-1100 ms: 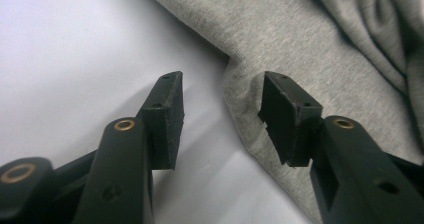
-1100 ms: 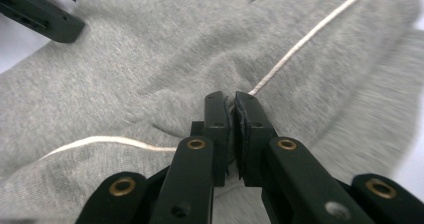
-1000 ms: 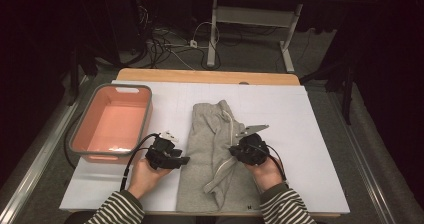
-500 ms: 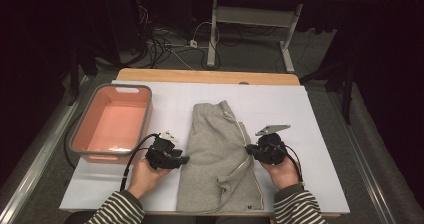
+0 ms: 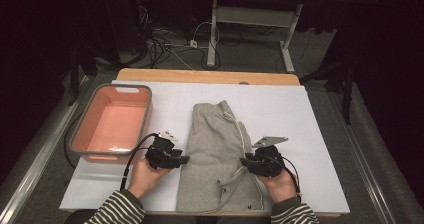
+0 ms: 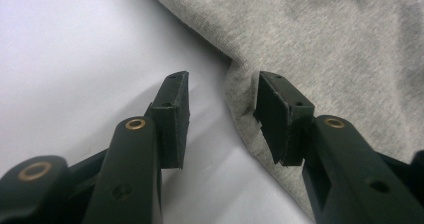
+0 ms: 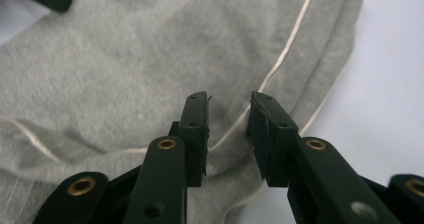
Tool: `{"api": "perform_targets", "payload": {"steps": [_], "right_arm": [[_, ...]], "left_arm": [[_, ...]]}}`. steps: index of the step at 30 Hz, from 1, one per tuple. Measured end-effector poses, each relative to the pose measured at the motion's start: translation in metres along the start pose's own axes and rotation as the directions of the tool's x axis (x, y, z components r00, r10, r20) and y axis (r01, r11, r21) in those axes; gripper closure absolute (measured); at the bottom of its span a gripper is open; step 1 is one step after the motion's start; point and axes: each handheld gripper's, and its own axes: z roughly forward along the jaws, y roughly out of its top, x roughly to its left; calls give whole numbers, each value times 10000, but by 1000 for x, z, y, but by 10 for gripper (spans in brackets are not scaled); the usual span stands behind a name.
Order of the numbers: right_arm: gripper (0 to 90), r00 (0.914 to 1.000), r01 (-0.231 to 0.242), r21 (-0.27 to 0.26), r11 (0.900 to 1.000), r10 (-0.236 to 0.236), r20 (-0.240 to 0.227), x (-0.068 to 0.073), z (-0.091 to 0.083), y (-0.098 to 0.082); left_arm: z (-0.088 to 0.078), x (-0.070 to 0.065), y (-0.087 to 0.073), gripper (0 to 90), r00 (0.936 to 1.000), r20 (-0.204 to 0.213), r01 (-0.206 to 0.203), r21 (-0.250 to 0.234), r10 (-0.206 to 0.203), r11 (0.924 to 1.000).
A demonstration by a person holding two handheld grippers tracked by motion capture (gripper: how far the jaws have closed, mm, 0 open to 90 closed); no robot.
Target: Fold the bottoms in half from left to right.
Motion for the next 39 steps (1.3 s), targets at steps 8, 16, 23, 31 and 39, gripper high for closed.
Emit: {"api": "perform_targets", "payload": {"steps": [8, 16, 23, 31, 39], "right_arm": [[683, 9989, -370, 345, 9987, 379, -258, -1, 1, -19], [894, 9994, 113, 533, 9985, -96, -324, 9, 1, -18], [900, 9999, -54, 496, 9988, 48, 114, -4, -10, -22], [868, 9997, -251, 200, 9995, 249, 80, -5, -15, -25], [708, 9997, -228, -159, 9996, 229, 86, 7, -20, -27]], "left_arm": [[0, 0, 2, 535, 10000, 0, 2, 139, -2, 9999], [2, -2, 5, 536, 9998, 169, -149, 176, 146, 9997], [3, -2, 5, 536, 9996, 234, -138, 162, 134, 9998], [4, -2, 6, 536, 9995, 284, -107, 122, 104, 9999], [4, -2, 7, 536, 9995, 282, -159, 148, 155, 9998]]}}
